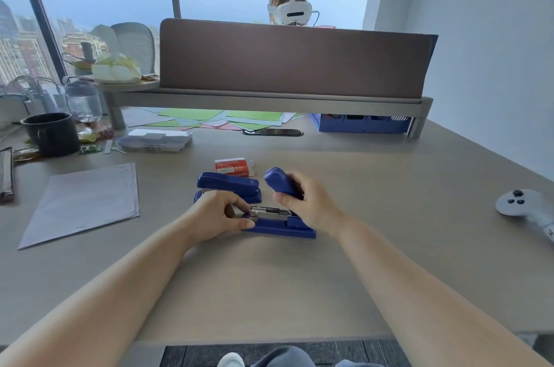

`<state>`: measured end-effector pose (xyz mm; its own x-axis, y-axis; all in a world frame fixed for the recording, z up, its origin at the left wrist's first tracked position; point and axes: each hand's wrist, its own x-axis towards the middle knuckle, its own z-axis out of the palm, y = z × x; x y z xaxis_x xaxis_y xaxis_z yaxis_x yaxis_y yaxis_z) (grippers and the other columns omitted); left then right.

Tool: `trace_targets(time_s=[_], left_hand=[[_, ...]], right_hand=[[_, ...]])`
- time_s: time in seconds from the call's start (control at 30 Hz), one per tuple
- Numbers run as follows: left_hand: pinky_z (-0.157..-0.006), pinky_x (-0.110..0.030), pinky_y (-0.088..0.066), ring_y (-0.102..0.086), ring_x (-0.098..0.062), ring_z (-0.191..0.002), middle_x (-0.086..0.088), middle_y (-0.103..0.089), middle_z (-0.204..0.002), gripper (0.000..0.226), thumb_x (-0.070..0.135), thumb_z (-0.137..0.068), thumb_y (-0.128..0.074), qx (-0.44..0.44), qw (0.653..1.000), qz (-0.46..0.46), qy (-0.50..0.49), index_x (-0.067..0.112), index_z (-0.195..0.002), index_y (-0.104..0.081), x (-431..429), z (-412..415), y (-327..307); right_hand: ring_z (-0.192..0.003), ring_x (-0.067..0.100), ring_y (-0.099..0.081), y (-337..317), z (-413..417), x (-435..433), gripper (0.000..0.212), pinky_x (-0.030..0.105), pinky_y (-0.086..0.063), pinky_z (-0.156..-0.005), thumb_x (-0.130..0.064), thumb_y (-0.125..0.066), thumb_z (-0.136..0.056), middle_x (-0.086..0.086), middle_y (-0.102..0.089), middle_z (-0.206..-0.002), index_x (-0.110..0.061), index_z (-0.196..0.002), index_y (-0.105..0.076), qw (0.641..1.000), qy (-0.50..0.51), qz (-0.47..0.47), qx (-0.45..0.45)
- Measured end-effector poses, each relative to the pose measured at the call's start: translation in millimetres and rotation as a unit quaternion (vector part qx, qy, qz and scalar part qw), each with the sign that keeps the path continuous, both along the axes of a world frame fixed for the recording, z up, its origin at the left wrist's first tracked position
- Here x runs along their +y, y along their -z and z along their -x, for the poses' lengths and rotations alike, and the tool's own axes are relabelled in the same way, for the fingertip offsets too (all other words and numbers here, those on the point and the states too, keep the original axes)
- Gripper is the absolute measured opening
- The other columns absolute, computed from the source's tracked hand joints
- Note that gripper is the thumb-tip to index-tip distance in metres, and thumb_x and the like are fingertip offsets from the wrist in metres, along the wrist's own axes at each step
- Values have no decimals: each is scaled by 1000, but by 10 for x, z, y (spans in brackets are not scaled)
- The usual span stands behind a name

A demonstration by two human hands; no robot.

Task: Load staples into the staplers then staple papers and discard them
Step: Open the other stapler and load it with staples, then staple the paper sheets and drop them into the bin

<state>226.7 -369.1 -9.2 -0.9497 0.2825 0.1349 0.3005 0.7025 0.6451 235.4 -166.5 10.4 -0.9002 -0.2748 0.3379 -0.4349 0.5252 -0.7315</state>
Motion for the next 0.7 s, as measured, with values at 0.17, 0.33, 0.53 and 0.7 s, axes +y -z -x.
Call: trace_targets(time_s=[0.17,0.33,0.53,0.7], left_hand=[[-52,-17,-34,-45,-4,-59,13,-51,-67,28,33,-60,-82,15,999,48,-9,29,-63,-54,-98,15,-11],[-52,-16,-35,-46,-5,-58,12,-52,-64,29,36,-62,-80,-4,997,76,-10,27,-59,-53,-152,25,-49],[-55,-17,-38,-47,-7,-60,9,-55,-68,26,33,-63,-81,-41,995,92,-22,24,-63,-57,-399,58,-140],[-57,-17,-39,-48,-8,-64,7,-57,-70,23,33,-67,-78,-56,990,118,-59,23,-65,-57,-686,55,-166]], right_hand=[[-84,21,-57,-74,36,-208,24,29,-42,-73,-24,-66,-80,7,-66,-98,-16,-101,-59,985,-30,-158,-59],[-74,21,-53,-191,100,-345,24,26,-37,-57,-26,-74,-69,1,-58,-78,-20,-76,-52,957,-25,-261,-121],[-87,28,-62,-158,186,-464,40,33,-44,-70,-29,-81,-63,11,-67,-94,-8,-90,-61,943,-34,-292,-153],[-83,24,-60,-117,220,-588,35,32,-44,-70,-32,-78,-65,5,-63,-88,-13,-87,-58,939,-55,-307,-144]])
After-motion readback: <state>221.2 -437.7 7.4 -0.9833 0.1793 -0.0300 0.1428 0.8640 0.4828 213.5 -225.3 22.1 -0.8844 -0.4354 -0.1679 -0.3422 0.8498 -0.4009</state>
